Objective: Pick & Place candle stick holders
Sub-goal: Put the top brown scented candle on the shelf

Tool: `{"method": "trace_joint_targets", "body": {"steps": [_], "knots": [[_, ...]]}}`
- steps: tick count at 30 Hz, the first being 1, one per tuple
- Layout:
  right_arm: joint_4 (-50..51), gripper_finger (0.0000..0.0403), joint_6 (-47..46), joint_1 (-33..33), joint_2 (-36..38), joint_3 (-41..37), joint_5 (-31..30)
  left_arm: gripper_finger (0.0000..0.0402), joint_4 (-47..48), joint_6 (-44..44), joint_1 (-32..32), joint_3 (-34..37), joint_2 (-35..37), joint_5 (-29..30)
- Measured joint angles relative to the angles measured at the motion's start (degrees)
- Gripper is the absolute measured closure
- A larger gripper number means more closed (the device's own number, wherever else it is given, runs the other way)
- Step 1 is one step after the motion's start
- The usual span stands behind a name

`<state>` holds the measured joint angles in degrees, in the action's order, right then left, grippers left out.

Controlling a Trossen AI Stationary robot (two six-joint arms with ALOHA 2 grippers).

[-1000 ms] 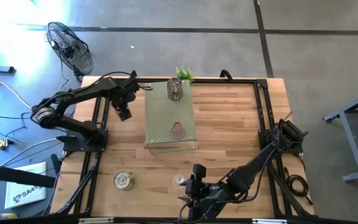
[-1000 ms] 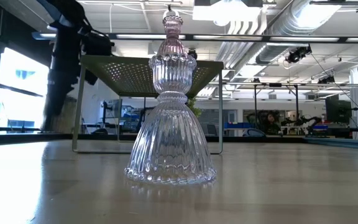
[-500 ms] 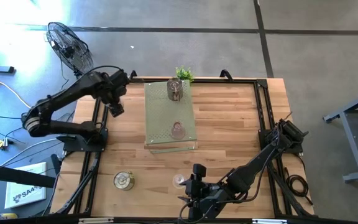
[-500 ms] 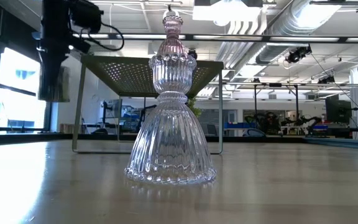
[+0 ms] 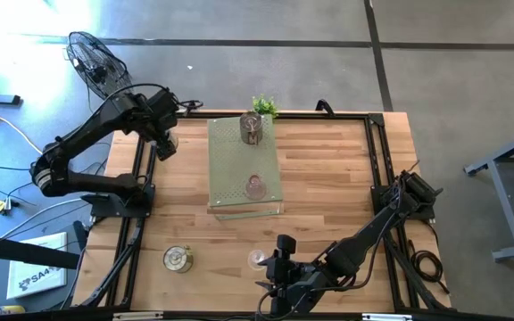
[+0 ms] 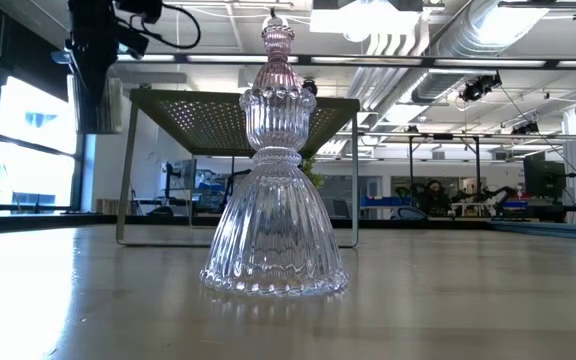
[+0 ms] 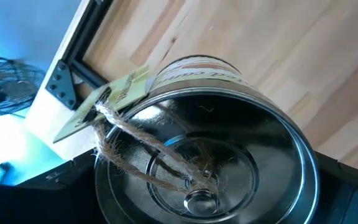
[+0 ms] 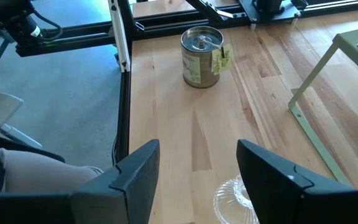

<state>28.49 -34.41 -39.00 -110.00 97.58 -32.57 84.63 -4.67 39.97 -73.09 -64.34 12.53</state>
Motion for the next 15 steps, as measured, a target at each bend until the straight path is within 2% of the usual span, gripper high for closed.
{"method": "trace_joint_targets", "body": {"steps": [9, 15], "knots": [[0.00, 0.0194, -0.07, 0.00, 0.00, 0.00, -0.03, 0.0046, 0.14, -0.23, 0.00, -5.78, -0.42, -1.72], [-0.02, 0.0194, -0.38, 0.01, 0.00, 0.00, -0.26, 0.0046, 0.39, 0.42, 0.00, -9.23, -2.46, -5.24]]}}
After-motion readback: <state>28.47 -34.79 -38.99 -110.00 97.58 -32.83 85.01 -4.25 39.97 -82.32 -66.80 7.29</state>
